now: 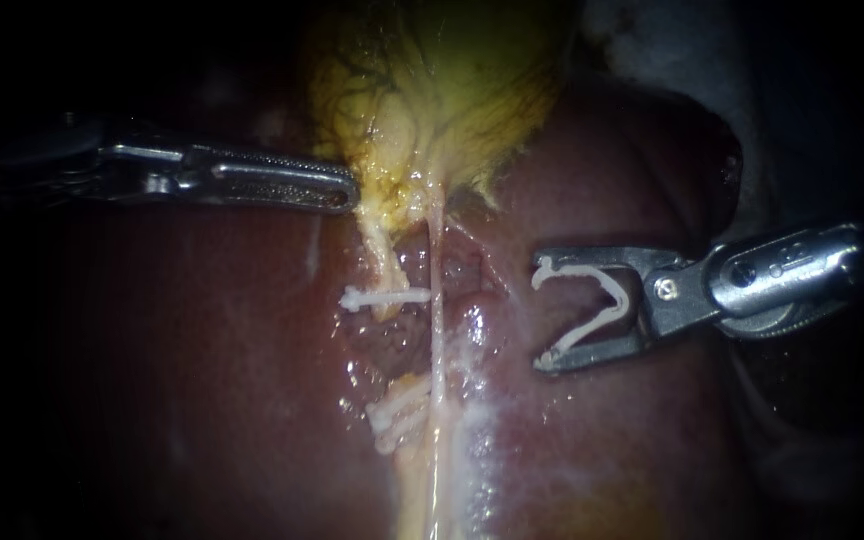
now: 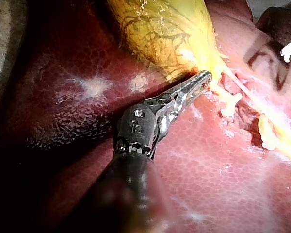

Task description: Clipping first clip right tube

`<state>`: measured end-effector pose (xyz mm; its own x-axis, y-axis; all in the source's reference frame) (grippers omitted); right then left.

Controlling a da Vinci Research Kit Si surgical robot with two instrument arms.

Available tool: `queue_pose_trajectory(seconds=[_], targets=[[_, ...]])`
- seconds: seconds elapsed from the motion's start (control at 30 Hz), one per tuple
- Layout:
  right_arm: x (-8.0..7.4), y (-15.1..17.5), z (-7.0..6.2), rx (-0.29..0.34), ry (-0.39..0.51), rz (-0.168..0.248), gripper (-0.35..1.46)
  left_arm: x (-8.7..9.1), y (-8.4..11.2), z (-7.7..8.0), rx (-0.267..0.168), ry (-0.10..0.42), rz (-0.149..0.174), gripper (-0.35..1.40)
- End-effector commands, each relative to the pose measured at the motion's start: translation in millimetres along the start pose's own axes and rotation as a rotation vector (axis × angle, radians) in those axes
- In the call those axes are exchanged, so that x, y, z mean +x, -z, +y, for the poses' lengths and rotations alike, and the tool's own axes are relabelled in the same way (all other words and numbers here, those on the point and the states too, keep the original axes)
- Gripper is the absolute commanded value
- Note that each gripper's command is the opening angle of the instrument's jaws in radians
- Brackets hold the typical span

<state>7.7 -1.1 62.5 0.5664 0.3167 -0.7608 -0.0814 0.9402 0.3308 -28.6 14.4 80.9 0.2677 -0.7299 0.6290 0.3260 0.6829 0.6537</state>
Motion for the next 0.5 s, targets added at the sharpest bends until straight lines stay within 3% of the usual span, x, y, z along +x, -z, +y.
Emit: queue_pose_trajectory(seconds=[0.03,0.17,0.37,0.5], targets=[[0.0,0.0,0.0,0.0,0.0,0.0,0.6,-0.2,0.2,0.0,0.001,0.001,0.001,-0.35],[0.0,0.0,0.0,0.0,0.0,0.0,0.6,-1.2,1.8,-0.1,0.013,0.006,0.004,-0.35],[0.0,0.0,0.0,0.0,0.0,0.0,0.6,-4.0,6.2,-0.5,-0.02,0.029,-0.013,-0.35],[0.0,-0.1,0.0,0.005,-0.001,0.001,0.6,-4.9,7.6,-0.8,-0.026,0.023,-0.019,-0.35]])
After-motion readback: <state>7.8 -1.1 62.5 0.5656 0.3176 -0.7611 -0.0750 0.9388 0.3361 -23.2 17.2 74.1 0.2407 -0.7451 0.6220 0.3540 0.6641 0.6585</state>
